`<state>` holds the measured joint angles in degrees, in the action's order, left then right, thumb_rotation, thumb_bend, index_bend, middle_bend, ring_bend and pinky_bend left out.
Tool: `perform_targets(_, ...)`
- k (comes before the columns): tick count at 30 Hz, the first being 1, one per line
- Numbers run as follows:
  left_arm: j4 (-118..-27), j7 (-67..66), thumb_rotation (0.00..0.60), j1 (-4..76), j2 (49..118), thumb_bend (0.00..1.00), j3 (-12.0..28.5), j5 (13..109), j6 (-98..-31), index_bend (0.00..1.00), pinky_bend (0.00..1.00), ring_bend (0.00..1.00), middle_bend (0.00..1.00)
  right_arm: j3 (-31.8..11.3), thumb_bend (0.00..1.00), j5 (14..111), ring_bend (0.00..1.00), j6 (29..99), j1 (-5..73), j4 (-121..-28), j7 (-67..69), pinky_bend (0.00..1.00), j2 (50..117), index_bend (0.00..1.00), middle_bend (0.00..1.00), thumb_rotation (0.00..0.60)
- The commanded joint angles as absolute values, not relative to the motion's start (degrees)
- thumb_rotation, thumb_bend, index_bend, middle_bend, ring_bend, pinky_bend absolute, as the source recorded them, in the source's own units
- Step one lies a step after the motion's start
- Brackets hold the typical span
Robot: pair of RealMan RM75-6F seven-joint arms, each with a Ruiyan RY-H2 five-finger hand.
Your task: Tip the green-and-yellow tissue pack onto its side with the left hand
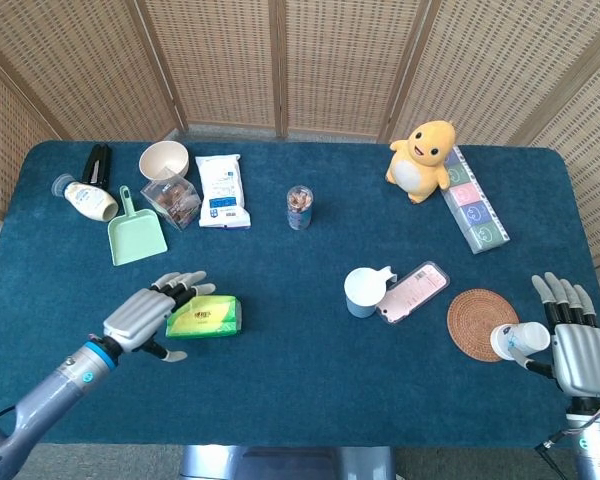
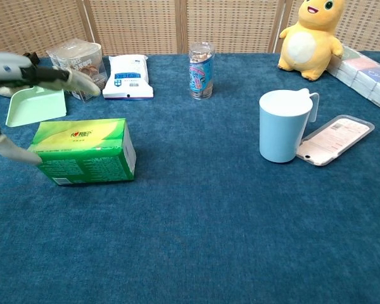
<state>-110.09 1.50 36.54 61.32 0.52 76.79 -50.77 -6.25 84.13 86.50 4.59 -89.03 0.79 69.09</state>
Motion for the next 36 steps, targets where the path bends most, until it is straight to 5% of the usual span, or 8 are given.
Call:
perform_targets(1, -107.49, -4.2, 0.6, 37.08, 66.4, 0.0, 0.7, 72.28, -50.31, 0.11, 0.0, 0.0, 0.0, -6.32, 0.0, 84.03, 0.0, 86.49, 4.57, -89.03, 1.13, 0.0, 68.97, 0.0, 0.0, 0.6)
perform_targets(6, -106.86, -11.45, 0.6, 37.06, 69.75, 0.0, 1.33, 66.65, -52.78, 0.11, 0.02, 0.0, 0.0, -6.34, 0.0, 83.97, 0.0, 86.29, 4.64, -89.02, 1.53, 0.0, 68.85, 0.0, 0.0, 0.6)
perform_targets(9, -106.49, -15.22, 0.6, 37.12, 71.58, 0.0, 1.86, 63.54, -54.62, 0.13, 0.16, 0.01, 0.02, -6.26, 0.0, 84.06, 0.0, 86.24, 4.65, -89.03, 1.51, 0.0, 68.86, 0.0, 0.0, 0.6)
perform_targets(13, -105.72, -20.2, 0.6, 36.73, 74.8, 0.01, 2.84, 60.53, -58.97, 0.31, 0.5, 0.28, 0.31, -6.27, 0.0, 84.09, 0.0, 86.36, 4.6, -89.12, 1.66, 0.0, 68.8, 0.0, 0.0, 0.6)
perform_targets(16, -105.87, -22.75, 0.6, 36.44, 76.09, 0.03, 3.29, 58.97, -61.26, 0.44, 0.62, 0.43, 0.47, -6.31, 0.0, 83.98, 0.0, 86.27, 4.62, -89.13, 1.85, 0.0, 68.75, 0.0, 0.0, 0.6)
perform_targets(24, -107.58, -22.93, 0.6, 35.98, 75.41, 0.04, 3.52, 58.87, -61.97, 0.49, 0.63, 0.45, 0.5, -6.23, 0.0, 84.04, 0.0, 86.18, 4.65, -89.14, 1.78, 0.0, 68.75, 0.0, 0.0, 0.6)
perform_targets(29, -113.42, -11.61, 0.6, 36.73, 68.74, 0.03, 4.42, 59.09, -52.8, 0.49, 0.62, 0.45, 0.5, -6.21, 0.0, 83.99, 0.0, 86.11, 4.68, -89.13, 1.52, 0.0, 68.82, 0.0, 0.0, 0.6)
perform_targets(36, -113.11, 9.22, 0.6, 41.32, 58.39, 0.03, 9.38, 58.42, -30.47, 0.49, 0.62, 0.45, 0.5, -6.15, 0.0, 83.97, 0.0, 86.05, 4.72, -89.08, 1.0, 0.0, 68.99, 0.0, 0.0, 0.6)
